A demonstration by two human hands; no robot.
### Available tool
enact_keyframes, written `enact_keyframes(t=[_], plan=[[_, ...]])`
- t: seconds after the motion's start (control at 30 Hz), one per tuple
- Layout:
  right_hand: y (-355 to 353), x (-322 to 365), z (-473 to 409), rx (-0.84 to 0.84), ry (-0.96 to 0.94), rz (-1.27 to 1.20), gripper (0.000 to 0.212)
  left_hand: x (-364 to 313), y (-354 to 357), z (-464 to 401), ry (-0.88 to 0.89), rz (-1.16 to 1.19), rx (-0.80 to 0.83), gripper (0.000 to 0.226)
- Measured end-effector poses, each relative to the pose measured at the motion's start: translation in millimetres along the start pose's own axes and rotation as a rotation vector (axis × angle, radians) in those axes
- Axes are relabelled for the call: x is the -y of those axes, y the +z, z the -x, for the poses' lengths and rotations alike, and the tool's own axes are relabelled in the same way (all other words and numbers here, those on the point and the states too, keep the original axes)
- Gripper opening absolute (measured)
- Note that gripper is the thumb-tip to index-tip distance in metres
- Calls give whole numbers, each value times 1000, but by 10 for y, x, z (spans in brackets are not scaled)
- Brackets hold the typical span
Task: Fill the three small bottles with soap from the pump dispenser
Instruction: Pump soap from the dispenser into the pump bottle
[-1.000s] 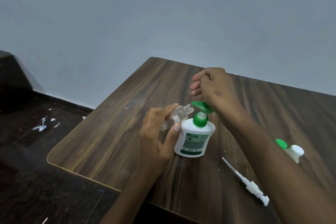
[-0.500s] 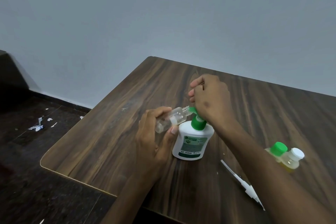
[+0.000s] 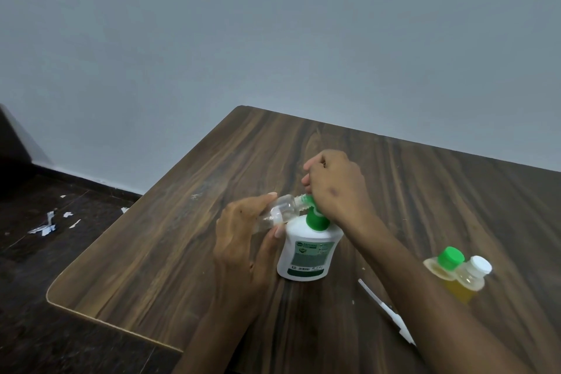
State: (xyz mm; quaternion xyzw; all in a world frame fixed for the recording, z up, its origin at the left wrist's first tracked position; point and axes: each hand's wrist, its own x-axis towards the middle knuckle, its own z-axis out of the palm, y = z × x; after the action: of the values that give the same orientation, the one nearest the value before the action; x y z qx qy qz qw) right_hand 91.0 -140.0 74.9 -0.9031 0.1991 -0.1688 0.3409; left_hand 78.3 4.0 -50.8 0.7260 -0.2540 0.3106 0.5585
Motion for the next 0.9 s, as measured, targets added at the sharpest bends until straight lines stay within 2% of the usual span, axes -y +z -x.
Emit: enact_keyframes(t=[0.63,0.9], plan=[[-55,38,4,-21,-21,32,30,-29,33,2,14,-38,-7,37],[-65,60,10,-8,-18,76,29,-2,26,21,22,-38,4,32]])
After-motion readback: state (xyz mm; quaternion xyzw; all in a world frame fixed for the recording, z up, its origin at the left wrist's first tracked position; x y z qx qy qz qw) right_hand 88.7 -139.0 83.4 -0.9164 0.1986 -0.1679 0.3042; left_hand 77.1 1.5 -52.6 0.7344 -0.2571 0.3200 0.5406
